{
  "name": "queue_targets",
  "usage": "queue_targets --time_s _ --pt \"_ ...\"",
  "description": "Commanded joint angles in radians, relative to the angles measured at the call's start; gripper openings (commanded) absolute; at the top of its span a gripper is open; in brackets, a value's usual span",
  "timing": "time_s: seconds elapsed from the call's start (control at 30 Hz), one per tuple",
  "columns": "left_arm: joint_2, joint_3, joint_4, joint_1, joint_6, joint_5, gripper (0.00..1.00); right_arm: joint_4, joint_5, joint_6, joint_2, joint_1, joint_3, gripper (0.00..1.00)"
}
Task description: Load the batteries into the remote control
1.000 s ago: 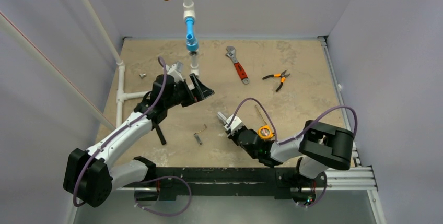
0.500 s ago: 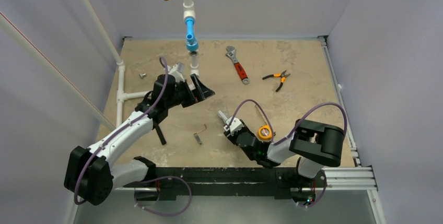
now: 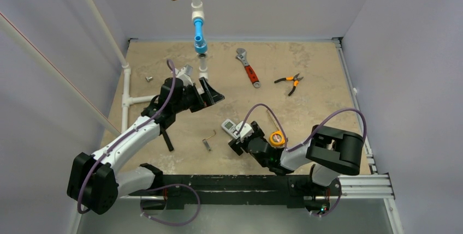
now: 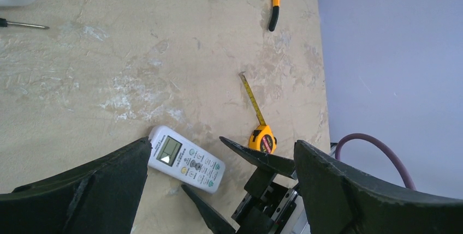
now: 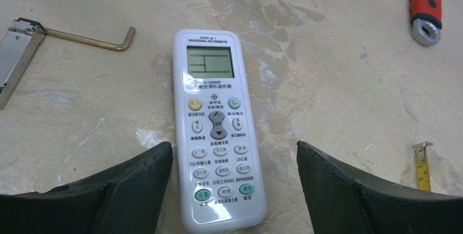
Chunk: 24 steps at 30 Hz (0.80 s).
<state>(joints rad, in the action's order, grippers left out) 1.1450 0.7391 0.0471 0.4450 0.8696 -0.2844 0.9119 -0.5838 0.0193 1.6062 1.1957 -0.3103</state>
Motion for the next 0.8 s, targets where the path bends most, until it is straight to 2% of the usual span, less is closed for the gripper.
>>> queue_targets --time_s 0.0,0.17,0.47,0.53,0.77 --pt "-0.004 0.045 -0.017 -0.007 -0.023 -0.012 1.00 -0.012 0.074 -0.004 -0.014 0.006 -0.003 0.85" --pt "-0.013 0.055 0.023 -0.007 -0.023 0.014 1.00 0.032 0.174 -0.011 -0.041 0.004 -0.012 0.91" --pt "-0.048 0.052 0.063 -0.008 -0.024 0.064 1.00 0.038 0.183 0.024 -0.080 -0.058 -0.064 0.93" --pt "-0.052 0.053 0.068 -0.010 -0.026 0.065 1.00 0.038 0.235 -0.007 -0.123 -0.116 -0.056 0.94" --pt "-0.079 0.067 0.129 -0.015 -0.051 0.121 1.00 0.030 0.562 -0.335 -0.314 -0.448 0.011 0.93"
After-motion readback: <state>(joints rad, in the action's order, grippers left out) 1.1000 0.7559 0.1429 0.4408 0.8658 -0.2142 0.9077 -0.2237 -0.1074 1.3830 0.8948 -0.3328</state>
